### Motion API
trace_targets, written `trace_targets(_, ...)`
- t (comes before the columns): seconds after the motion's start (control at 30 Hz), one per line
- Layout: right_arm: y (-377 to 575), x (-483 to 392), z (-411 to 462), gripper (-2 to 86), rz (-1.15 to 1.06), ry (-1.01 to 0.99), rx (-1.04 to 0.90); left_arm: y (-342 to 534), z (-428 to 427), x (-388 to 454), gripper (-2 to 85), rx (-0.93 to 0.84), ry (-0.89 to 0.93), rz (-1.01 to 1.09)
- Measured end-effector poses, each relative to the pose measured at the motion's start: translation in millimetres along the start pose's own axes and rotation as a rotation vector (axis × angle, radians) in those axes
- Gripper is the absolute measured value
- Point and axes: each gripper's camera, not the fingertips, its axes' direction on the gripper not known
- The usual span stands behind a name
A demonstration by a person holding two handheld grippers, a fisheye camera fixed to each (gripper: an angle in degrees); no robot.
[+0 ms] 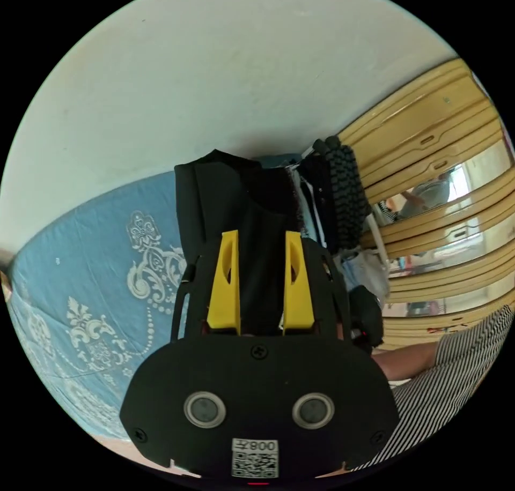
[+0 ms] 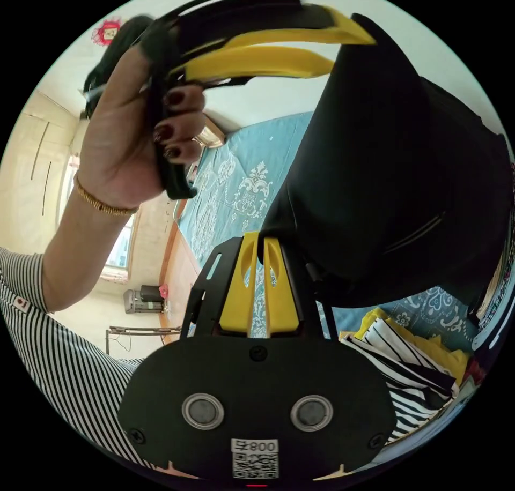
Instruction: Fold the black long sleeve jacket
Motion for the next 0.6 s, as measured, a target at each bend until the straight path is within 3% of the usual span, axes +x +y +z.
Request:
trace_targets(0.1, -11, -13, 7, 1.1, -0.019, 0.035, -0.03, 1, 24, -21, 4.9, -0.109, -0.054, -0.011)
trace_targets(0.37, -1, 7, -10, 1.4, 0.036, -0.026, -0.055, 87, -19, -104, 2.8, 0.11, 0.037, -0.186)
trace_targets(0.6, 33, 49, -86, 0.6, 0.125, -0.096, 0.017, 184, -40, -181, 2.6, 0.238, 0.199, -0.381)
